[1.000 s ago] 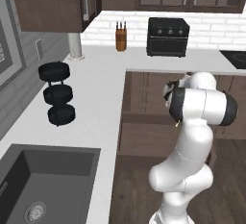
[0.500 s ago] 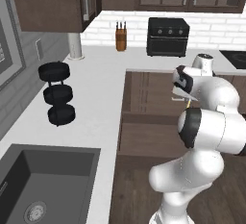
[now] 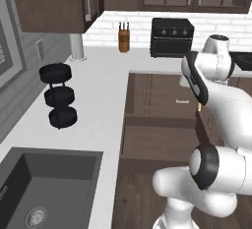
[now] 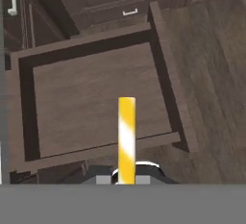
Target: Take a straw from the drawer in front and place it inside the glass cup on the dining counter.
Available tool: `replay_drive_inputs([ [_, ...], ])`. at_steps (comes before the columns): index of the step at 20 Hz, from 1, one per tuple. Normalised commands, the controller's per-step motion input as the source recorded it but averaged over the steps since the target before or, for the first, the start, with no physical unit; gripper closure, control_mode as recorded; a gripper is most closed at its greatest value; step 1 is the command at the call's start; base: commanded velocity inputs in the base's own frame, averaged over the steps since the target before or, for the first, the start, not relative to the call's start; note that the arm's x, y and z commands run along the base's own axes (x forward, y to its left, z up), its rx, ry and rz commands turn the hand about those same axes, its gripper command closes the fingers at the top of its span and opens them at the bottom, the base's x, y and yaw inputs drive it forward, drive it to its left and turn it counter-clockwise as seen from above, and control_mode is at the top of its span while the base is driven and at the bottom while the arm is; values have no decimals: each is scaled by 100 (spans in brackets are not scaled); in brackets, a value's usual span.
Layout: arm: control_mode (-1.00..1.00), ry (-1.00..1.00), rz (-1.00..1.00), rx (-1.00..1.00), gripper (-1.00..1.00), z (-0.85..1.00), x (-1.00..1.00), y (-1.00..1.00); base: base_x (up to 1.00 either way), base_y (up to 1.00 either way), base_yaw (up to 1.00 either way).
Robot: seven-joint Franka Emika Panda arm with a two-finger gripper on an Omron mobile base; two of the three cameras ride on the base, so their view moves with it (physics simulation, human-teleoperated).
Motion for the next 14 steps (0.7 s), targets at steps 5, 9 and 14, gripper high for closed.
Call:
replay_drive_inputs([
  [5, -100, 0, 18, -15, 100, 95, -63, 59, 0, 0, 0],
  [9, -100, 0, 16, -14, 100, 58, -57, 44, 0, 0, 0],
  [14, -100, 0, 11, -9, 100, 18, -42, 15, 0, 0, 0],
])
